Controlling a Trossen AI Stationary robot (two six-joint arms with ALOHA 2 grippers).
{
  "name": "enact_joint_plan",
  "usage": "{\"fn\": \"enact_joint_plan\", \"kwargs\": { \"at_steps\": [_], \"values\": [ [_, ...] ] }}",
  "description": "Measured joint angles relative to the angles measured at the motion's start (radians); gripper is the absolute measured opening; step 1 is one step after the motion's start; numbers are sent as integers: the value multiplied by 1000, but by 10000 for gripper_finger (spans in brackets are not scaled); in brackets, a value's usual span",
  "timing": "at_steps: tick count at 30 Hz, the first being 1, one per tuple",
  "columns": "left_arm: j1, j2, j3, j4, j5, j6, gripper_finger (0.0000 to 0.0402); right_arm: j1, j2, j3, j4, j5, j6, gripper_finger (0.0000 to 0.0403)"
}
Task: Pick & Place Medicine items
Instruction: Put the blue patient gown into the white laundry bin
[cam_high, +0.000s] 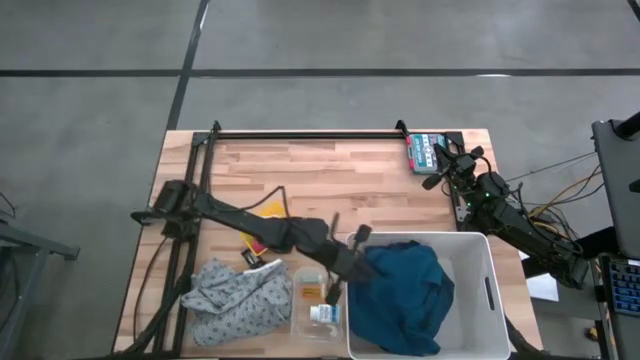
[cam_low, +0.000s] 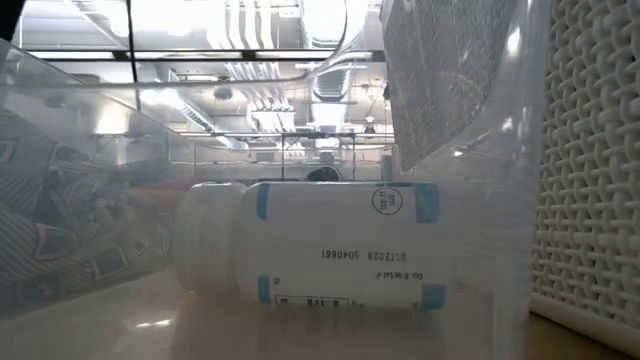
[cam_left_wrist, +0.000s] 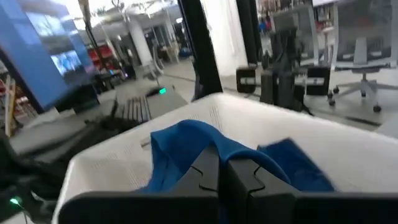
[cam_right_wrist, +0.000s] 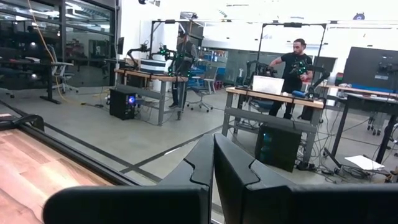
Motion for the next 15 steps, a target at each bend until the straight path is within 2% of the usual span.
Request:
{"fn": "enact_joint_plan", "kwargs": {
  "at_steps": [4, 9, 15],
  "values": [
    [1, 54, 39, -32, -4, 0, 4, 0, 1, 0, 0, 0, 0, 8],
    [3, 60, 49, -78, -32, 1, 6, 0, 0, 0, 0, 0, 0, 8],
    [2, 60, 45, -79, -44, 4, 34, 0, 0, 0, 0, 0, 0, 8]
  ]
}}
